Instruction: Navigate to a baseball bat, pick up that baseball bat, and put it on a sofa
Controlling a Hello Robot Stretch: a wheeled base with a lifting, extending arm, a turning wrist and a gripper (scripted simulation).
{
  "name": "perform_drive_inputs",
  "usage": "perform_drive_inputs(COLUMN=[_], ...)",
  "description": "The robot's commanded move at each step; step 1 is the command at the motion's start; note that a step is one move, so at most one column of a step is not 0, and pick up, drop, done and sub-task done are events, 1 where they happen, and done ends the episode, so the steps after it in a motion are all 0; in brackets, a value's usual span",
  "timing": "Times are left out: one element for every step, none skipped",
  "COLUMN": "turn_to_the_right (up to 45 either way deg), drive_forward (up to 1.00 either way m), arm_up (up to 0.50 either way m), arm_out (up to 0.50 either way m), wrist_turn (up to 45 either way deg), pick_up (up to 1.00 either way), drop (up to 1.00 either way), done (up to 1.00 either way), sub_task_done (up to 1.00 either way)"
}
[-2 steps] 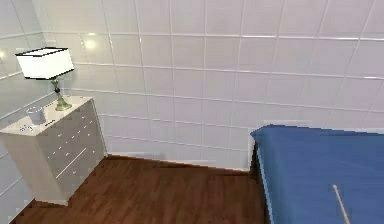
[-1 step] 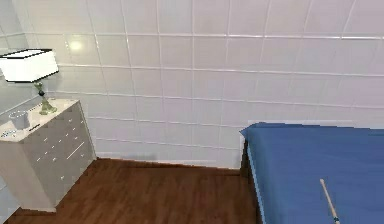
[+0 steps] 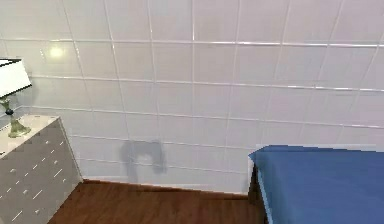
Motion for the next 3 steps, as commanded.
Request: perform_drive_inputs(turn_to_the_right=[-27.0, 0.0, 0.0], drive_forward=[0.0, 0.0, 0.0], arm_up=[0.0, 0.5, 0.2], arm_out=[0.0, 0.0, 0.0], wrist_turn=[0.0, 0.0, 0.0], pick_up=[0.0, 0.0, 0.0], drop=[0.0, 0.0, 0.0], done=[0.0, 0.0, 0.0], sub_task_done=[0.0, 0.0, 0.0])
